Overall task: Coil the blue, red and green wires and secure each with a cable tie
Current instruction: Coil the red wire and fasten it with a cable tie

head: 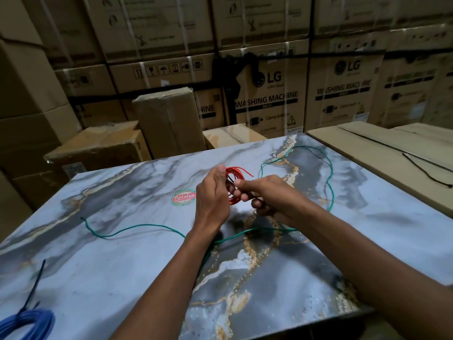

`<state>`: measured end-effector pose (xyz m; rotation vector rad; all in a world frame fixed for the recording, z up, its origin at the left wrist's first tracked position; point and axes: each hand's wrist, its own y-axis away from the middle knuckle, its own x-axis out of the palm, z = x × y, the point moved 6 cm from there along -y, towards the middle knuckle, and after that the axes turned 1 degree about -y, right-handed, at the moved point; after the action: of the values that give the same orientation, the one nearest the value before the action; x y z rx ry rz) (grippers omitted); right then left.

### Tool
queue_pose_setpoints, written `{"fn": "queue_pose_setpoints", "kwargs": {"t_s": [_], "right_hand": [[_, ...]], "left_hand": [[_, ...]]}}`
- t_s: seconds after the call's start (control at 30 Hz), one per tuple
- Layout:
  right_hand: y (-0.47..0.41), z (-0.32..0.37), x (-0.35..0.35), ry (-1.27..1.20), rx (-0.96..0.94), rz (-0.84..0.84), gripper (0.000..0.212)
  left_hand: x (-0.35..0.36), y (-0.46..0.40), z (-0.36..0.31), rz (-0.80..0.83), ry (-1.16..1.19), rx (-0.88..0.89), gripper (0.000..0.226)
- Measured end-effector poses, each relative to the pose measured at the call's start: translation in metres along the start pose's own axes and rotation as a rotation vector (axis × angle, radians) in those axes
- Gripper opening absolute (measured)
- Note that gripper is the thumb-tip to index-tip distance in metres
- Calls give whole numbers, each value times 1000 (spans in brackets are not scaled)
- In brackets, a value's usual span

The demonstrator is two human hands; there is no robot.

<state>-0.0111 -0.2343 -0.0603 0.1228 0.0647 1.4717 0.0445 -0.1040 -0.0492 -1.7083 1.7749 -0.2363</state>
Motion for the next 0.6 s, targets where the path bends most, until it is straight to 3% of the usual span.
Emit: {"fn": "queue_pose_setpoints", "kwargs": {"t_s": [0.2,0.53,0.6], "right_hand": [[0,0,3,-104,17,99,23],[5,4,-8,-239,34,75,8],[7,3,-10,-221,61,71,13]], "left_hand": [[0,0,3,7,-6,12,44],[-4,-1,-7,-21,-41,160,36],[-7,-1,-9,-42,-31,158,36]]}}
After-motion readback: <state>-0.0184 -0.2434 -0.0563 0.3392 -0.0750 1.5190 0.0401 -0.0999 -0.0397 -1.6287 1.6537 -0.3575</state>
